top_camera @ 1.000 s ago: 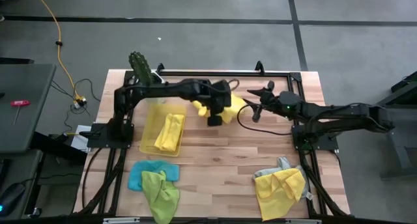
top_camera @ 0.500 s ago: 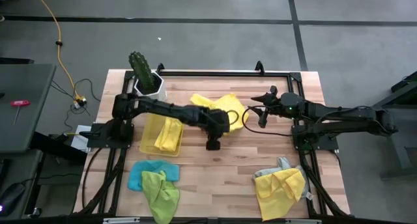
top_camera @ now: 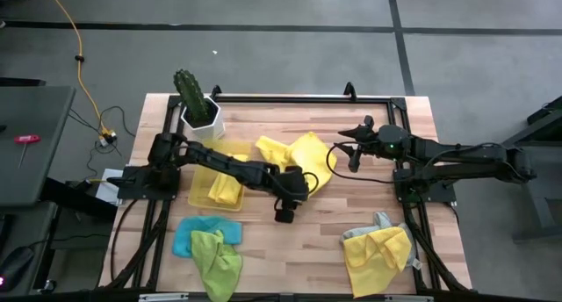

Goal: Fold microfiber towels
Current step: Fold the top yellow microfiber towel

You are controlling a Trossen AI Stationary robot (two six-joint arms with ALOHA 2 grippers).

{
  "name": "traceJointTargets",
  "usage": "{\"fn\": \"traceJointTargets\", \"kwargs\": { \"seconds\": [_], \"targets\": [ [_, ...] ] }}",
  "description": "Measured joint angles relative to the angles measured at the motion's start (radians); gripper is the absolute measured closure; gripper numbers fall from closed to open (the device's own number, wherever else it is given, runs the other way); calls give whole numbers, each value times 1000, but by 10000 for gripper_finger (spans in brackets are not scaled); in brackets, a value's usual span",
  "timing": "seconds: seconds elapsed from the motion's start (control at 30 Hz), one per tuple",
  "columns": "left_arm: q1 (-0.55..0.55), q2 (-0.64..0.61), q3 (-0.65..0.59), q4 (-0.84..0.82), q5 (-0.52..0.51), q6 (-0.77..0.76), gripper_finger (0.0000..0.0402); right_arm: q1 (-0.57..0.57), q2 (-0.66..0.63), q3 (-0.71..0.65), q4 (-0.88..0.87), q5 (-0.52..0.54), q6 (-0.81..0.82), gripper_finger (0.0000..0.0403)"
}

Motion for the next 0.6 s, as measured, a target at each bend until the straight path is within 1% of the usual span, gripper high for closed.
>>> {"fn": "traceJointTargets", "kwargs": {
  "seconds": [0.1, 0.2, 0.33, 0.47, 0.53, 0.6],
  "targets": [
    [-2, -22, 35, -85, -70, 36, 234, 0, 0, 0, 1, 0, 0, 215],
    [2, -68, 49, -206, -96, 62, 216, 0, 0, 0, 4, 0, 0, 215],
    [10, -121, 48, -421, -118, 100, 211, 0, 0, 0, 6, 0, 0, 215],
    [21, -129, 45, -597, -238, 163, 213, 0, 0, 0, 6, -1, 0, 215],
    [39, -107, 46, -615, -235, 188, 213, 0, 0, 0, 6, -1, 0, 215],
    [61, -78, 46, -629, -184, 217, 211, 0, 0, 0, 9, -1, 0, 215]
  ]
}}
